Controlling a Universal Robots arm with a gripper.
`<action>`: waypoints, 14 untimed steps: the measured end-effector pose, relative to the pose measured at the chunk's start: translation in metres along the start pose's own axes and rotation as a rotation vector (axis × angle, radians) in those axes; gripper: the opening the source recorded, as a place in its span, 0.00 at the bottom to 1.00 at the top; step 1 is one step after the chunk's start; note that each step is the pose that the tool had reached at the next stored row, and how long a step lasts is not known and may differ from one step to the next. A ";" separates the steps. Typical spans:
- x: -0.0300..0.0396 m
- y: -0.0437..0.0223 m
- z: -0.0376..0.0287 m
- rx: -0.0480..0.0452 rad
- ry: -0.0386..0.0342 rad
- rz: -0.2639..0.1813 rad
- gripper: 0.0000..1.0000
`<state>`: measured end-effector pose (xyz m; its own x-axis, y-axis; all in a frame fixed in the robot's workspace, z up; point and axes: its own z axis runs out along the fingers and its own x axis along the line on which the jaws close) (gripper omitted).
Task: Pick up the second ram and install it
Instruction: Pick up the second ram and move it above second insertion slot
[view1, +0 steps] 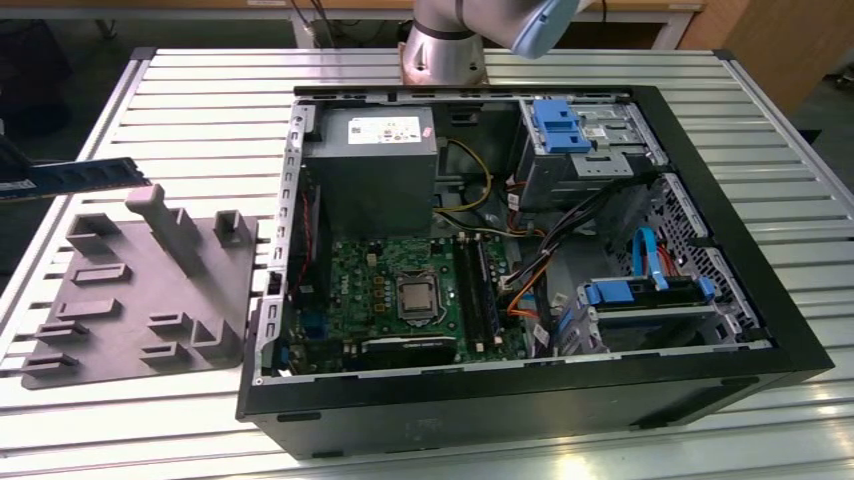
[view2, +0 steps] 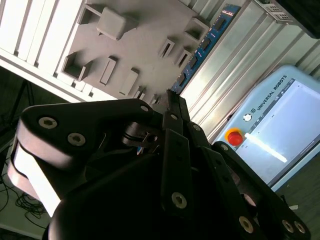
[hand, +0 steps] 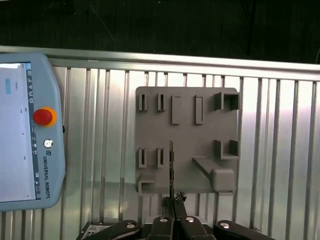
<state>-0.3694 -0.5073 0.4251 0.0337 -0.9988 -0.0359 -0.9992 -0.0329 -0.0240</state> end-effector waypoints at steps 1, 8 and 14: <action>0.0000 -0.0007 0.0000 0.0000 0.0000 0.000 0.12; 0.0002 -0.0069 0.0001 0.0000 0.0000 0.000 0.12; 0.0004 -0.0109 0.0002 0.0000 0.0000 0.000 0.12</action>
<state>-0.3585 -0.5073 0.4251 0.0338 -0.9988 -0.0359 -0.9992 -0.0329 -0.0240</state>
